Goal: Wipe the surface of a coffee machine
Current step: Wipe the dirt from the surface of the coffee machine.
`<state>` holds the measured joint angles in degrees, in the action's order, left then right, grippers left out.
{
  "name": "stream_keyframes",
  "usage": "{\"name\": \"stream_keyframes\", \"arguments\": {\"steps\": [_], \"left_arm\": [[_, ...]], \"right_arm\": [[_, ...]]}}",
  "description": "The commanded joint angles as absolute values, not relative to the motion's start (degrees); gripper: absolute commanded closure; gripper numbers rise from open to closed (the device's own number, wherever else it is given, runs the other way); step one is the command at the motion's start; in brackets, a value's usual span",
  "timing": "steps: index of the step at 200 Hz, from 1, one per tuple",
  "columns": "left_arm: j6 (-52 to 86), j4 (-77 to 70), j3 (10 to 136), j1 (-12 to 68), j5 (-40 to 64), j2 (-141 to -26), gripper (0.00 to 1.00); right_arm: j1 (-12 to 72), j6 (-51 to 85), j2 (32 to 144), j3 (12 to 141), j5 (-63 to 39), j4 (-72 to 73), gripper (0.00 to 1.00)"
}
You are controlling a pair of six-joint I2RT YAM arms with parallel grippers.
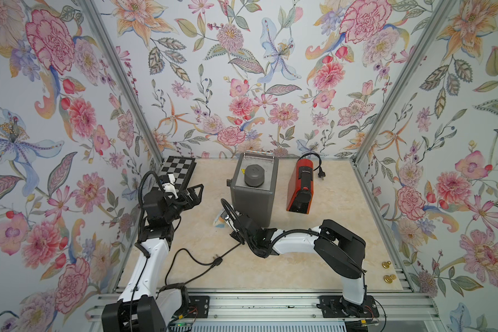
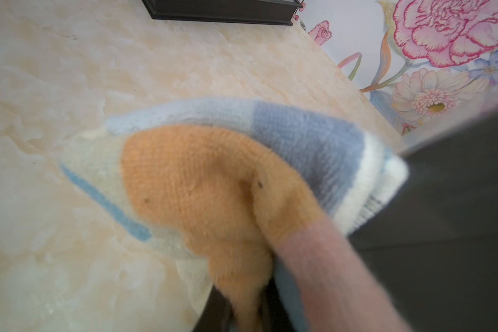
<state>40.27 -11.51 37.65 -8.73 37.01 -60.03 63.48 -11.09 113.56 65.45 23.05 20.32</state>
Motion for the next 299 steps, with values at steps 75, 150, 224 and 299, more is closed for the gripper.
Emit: {"name": "stream_keyframes", "arguments": {"steps": [75, 150, 224, 299], "left_arm": [[39.7, -11.4, 38.6, -9.9, 36.8, -58.1, 0.01], [43.1, -16.3, 36.4, -9.9, 38.1, -58.4, 0.01], [43.9, -16.7, 36.5, -9.9, 39.0, -58.2, 0.01], [44.4, -16.9, 35.8, -9.9, 38.9, -57.6, 0.01]], "right_arm": [[59.8, -6.0, 120.0, 68.2, 22.2, 20.7, 1.00], [56.7, -5.3, 106.9, 50.6, 26.1, 24.0, 1.00], [52.8, -4.5, 94.9, 39.7, 29.3, 23.7, 1.00], [54.7, -7.4, 85.0, 39.8, 30.1, 24.3, 1.00]]}}
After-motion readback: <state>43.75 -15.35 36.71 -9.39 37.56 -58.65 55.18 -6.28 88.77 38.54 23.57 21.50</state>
